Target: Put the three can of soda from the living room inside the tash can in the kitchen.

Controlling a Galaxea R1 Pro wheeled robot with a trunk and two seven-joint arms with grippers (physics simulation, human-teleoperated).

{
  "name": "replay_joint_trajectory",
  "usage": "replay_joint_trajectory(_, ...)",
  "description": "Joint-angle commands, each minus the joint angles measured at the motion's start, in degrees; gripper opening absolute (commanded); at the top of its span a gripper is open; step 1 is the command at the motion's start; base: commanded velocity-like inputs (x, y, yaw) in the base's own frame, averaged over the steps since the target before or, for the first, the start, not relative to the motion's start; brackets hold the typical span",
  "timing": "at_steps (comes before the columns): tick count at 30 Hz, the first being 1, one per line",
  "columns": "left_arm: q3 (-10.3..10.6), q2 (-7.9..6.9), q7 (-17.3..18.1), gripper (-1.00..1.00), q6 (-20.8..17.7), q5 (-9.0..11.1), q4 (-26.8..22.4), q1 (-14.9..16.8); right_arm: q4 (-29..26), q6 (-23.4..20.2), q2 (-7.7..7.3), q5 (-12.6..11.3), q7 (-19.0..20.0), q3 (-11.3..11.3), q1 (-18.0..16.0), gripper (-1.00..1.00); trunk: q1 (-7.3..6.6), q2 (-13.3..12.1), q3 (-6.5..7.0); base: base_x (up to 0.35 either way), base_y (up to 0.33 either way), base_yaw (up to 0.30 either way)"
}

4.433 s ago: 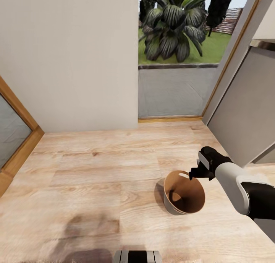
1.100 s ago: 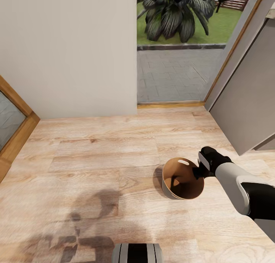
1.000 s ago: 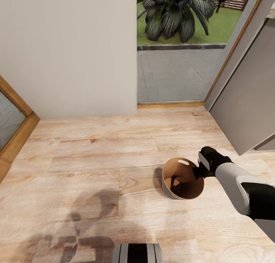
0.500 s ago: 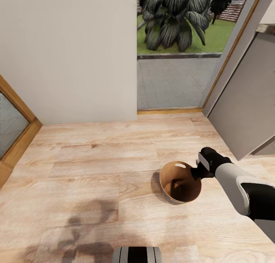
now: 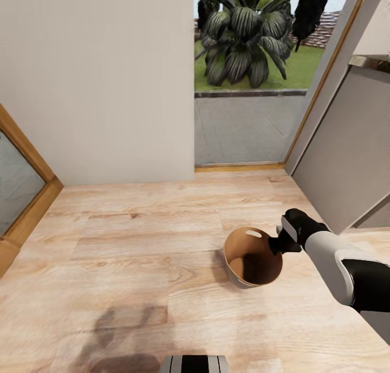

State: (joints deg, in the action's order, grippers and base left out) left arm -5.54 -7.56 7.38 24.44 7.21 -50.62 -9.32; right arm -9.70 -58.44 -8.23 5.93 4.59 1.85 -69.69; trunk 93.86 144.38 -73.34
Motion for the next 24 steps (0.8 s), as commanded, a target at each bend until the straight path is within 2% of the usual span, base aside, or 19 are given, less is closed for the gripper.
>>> replay_joint_trajectory(1, 0.0, 0.00, 0.0, 1.00, 0.0, 0.0, 0.0, 0.0, 0.0, 0.0, 0.02, -0.3, 0.0, 0.1, 0.0, -1.00, -0.02, 0.0, 0.23, 0.000, 0.000, 0.000)
replay_joint_trajectory(19, 0.0, -0.08, 0.0, 1.00, 0.0, 0.0, 0.0, 0.0, 0.6, 0.0, 0.63, -0.4, 0.0, 0.0, 0.6, -1.00, -0.49, -0.3, 4.22, 0.000, 0.000, 0.000)
replay_joint_trajectory(24, 0.1, -0.09, 0.0, 1.00, -1.7, 0.1, 0.0, 0.0, 0.3, 0.0, 0.74, -0.6, 0.0, 0.2, 2.7, -1.00, -0.62, -0.3, 5.33, 0.000, 0.000, 0.000)
